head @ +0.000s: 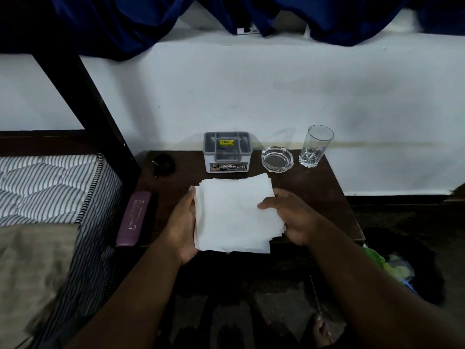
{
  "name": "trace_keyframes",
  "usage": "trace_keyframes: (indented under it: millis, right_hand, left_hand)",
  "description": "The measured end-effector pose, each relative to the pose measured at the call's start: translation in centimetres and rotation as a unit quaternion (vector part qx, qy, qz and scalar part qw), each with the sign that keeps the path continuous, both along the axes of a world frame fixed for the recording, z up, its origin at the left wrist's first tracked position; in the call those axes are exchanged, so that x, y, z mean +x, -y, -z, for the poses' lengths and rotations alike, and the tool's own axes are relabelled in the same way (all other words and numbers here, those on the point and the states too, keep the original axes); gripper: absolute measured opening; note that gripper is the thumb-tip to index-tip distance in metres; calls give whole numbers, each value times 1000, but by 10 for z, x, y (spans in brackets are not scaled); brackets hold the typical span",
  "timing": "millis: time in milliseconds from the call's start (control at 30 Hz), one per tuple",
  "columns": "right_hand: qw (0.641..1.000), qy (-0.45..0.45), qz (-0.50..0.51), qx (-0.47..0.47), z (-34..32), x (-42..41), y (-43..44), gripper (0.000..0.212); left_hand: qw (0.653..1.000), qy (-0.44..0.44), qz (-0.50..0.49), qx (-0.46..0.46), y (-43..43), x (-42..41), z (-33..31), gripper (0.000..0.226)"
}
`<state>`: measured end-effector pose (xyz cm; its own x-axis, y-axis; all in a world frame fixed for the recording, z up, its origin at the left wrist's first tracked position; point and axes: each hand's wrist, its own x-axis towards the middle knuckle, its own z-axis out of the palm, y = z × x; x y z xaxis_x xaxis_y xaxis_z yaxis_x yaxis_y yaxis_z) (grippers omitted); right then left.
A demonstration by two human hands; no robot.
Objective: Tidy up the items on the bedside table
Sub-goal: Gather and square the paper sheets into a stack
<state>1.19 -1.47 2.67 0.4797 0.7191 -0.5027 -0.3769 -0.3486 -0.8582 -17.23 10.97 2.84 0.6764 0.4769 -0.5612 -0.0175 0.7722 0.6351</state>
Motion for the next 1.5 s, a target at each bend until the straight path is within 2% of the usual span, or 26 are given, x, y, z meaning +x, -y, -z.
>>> trace_keyframes:
  millis: [100, 200, 300, 367, 433, 533, 633, 700, 733, 833, 867, 967, 1100, 1200, 1267, 1333, 1400, 1433, 1500]
  right_hand:
    - [998, 57, -8, -6, -2, -4, 0, 22]
    - [990, 141, -13, -30, -3, -9, -3, 22]
    - [976, 209, -7, -63, 4, -15, -8, 21]
    - [965, 249, -5, -79, 10, -18, -11, 19]
    - [959, 275, -10, -72, 12, -23, -15, 15]
    - [968, 245, 19, -51, 12, -31, -22, 22]
    - [983, 174, 29, -49, 6, -33, -26, 60]
    - [992, 114, 21, -42, 4, -32, -27, 68]
    - [994, 97, 24, -33, 5, -32, -26, 60]
    - [992, 118, 37, -10, 6, -32, -23, 15]
    - [993, 109, 43, 0, 6, -31, -21, 9]
    - [995, 76, 52, 29, 3, -28, -19, 19]
    - [998, 39, 28, 51, 0, -27, -15, 19]
    - [996, 78, -10, 31, -1, -18, -11, 21]
    - [994, 107, -10, 5, -5, -6, -12, 19]
    - [986, 164, 22, -12, -11, 1, -14, 18]
    - [953, 278, 109, -43, -9, 8, -19, 26]
    - [938, 308, 153, -48, -12, 7, -22, 27]
    - [936, 300, 183, -2, -23, -3, -29, 31]
  left_hand:
    - [999, -35, 17, 22, 2, -1, 3, 44]
    - [989, -103, 7, 102, 2, 2, 11, 31]
    - [981, -118, -20, 153, 4, 6, 10, 21]
    - [981, -98, -24, 164, 9, 10, 4, 27]
    - [982, -85, -1, 167, 14, 13, -4, 42]
    - [981, -69, 36, 175, 18, 16, -4, 61]
    - [973, -86, 51, 210, 21, 17, -3, 53]
    - [963, -89, 67, 244, 24, 18, -1, 42]
    - [958, -87, 78, 263, 25, 18, 0, 37]
    - [945, -82, 72, 308, 26, 19, 6, 22]
    - [937, -85, 57, 335, 26, 20, 8, 19]
    - [909, -130, -12, 395, 25, 23, 12, 15]
    - [949, -110, -25, 295, 22, 26, 18, 36]
    - [950, -99, -26, 296, 19, 31, 18, 36]
    - [938, -97, -36, 330, 14, 37, 17, 30]
    - [912, -111, -54, 390, 13, 47, 14, 26]
    - [878, -127, -89, 452, 14, 59, 10, 22]
    - [861, -131, -105, 480, 14, 65, 8, 20]
    - [831, -127, -138, 524, 16, 75, 1, 19]
